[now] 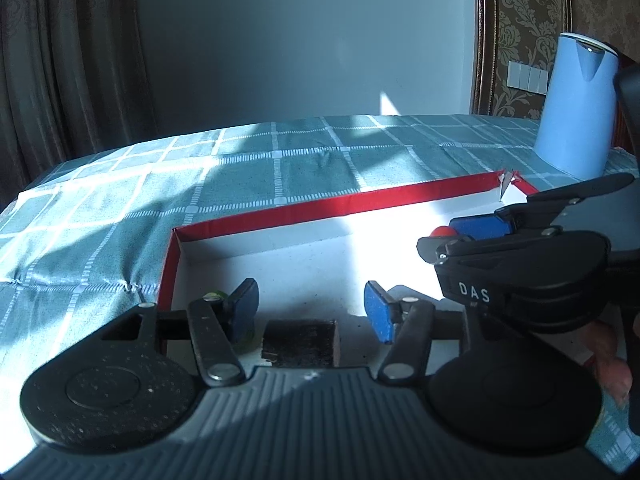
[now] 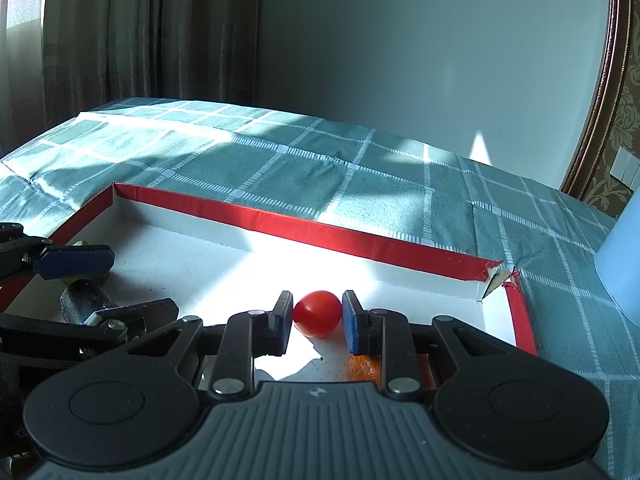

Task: Organize fruits
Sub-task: 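Carry the cylinder and cherry tomato into the tray and open both grippers, then move both grippers back to the remaining produce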

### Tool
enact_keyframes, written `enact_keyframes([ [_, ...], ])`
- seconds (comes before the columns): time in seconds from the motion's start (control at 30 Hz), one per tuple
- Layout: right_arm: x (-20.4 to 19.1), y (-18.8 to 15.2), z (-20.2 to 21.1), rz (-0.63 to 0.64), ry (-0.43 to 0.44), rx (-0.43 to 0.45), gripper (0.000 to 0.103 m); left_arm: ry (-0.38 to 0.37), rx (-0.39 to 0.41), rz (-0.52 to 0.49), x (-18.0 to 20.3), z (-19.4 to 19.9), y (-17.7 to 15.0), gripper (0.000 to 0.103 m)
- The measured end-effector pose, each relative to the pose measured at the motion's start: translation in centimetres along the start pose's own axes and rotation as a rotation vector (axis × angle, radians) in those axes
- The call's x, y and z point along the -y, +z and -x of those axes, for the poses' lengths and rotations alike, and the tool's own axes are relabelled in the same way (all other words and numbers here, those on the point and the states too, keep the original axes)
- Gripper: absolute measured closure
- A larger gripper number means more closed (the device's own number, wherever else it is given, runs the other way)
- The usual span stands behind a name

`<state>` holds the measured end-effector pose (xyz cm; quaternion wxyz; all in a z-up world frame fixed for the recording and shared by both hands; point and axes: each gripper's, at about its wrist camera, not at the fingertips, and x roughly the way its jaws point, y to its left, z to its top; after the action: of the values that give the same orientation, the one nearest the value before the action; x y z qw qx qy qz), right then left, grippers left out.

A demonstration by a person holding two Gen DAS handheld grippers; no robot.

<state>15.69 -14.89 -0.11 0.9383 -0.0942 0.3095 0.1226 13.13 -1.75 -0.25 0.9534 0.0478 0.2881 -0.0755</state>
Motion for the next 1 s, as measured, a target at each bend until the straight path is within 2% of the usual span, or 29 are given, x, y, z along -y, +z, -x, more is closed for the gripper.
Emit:
enact_keyframes([
  [0.07,0.1,0.0,0.0,-0.002,0.001,-0.001,0.077,-0.008,0.015,0.015,-0.3,0.4,0.0,0.039],
  [0.13,0.3,-0.2,0.2,-0.011,0.001,0.008,0.077,-0.009,0.044,0.025,-0.7,1.1,-0.1,0.025],
  [0.2,0.6,-0.4,0.6,-0.025,0.012,0.028,0.076,0.006,0.094,0.031,-0.9,2.0,-0.3,0.018],
  [0.43,1.5,-1.7,3.2,-0.076,0.069,0.087,0.074,-0.028,0.182,0.068,-2.3,5.3,-1.3,0.011],
  [0.5,1.9,-2.2,4.2,-0.098,0.092,0.097,0.074,-0.025,0.191,0.099,-3.1,6.1,-1.7,0.007],
  [0.7,2.6,-4.7,8.3,-0.115,0.117,0.138,0.072,0.0,0.184,0.194,-6.1,8.6,-4.1,0.006],
  [0.73,2.8,-5.1,9.0,-0.119,0.122,0.152,0.07,-0.001,0.181,0.199,-6.5,9.1,-4.6,0.006],
  [0.8,3.1,-6.1,10.5,-0.138,0.121,0.187,0.056,0.001,0.184,0.204,-7.0,10.1,-5.5,0.006],
  [0.83,3.3,-6.6,11.1,-0.145,0.119,0.205,0.04,0.001,0.191,0.207,-7.2,10.5,-5.9,0.006],
  [0.87,3.4,-7.0,11.8,-0.151,0.116,0.223,0.033,-0.002,0.198,0.213,-7.4,11.1,-6.3,0.006],
  [1.0,3.8,-8.9,13.9,-0.161,0.133,0.26,0.033,-0.022,0.2,0.217,-7.8,12.7,-7.9,0.003],
])
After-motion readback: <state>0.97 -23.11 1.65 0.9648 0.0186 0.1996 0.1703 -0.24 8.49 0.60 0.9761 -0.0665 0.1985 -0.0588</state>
